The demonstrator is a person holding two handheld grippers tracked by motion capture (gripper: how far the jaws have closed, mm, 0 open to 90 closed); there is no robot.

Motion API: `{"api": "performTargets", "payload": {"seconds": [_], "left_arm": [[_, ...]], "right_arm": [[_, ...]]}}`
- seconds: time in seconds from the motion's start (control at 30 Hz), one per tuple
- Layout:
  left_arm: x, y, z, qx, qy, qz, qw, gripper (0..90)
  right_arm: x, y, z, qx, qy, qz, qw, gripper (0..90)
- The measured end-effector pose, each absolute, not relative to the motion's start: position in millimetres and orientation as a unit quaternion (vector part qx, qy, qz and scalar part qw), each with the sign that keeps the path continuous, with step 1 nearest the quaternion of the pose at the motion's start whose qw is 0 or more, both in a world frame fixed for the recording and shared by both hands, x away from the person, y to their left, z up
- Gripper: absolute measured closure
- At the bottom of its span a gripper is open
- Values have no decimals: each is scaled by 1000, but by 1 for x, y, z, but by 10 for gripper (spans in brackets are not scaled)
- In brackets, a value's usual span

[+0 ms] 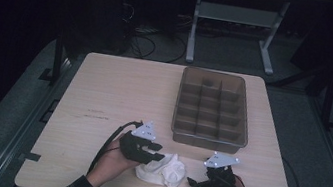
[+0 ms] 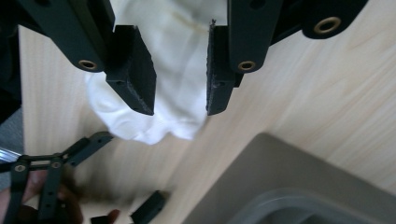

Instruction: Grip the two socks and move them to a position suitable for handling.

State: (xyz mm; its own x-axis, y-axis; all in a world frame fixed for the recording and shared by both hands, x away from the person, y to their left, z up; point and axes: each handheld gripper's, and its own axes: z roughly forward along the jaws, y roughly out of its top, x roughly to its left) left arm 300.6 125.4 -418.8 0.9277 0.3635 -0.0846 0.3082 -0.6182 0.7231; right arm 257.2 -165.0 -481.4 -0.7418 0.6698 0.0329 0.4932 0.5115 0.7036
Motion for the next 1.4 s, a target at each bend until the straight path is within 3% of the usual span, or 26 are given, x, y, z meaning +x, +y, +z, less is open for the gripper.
{"api": "performTargets", "payload": {"seconds": [0.23, 0.27, 0.3, 0.4, 0.43, 0.9, 1.2, 1.4], "left_arm": [[305, 144, -422, 895, 208, 43, 392, 601], [305, 146, -423, 896, 210, 44, 390, 601], [306, 148, -424, 895, 214, 43, 389, 601], [310, 154, -428, 896, 220, 43, 383, 597], [312, 156, -429, 896, 222, 43, 383, 594], [318, 157, -442, 898, 231, 29, 374, 575], [318, 154, -449, 907, 223, 24, 358, 578], [317, 152, -454, 912, 218, 21, 347, 632]], "right_arm": [[256, -164, -481, 344, 858, 359, 126, 26], [256, -165, -479, 343, 861, 354, 122, 84], [256, -165, -479, 343, 861, 354, 122, 84], [253, -168, -473, 342, 864, 348, 121, 240], [253, -169, -471, 344, 866, 345, 116, 332], [264, -149, -453, 328, 848, 413, 59, 577], [278, -141, -460, 327, 849, 414, 40, 656], [279, -134, -469, 315, 865, 388, 34, 746]]}}
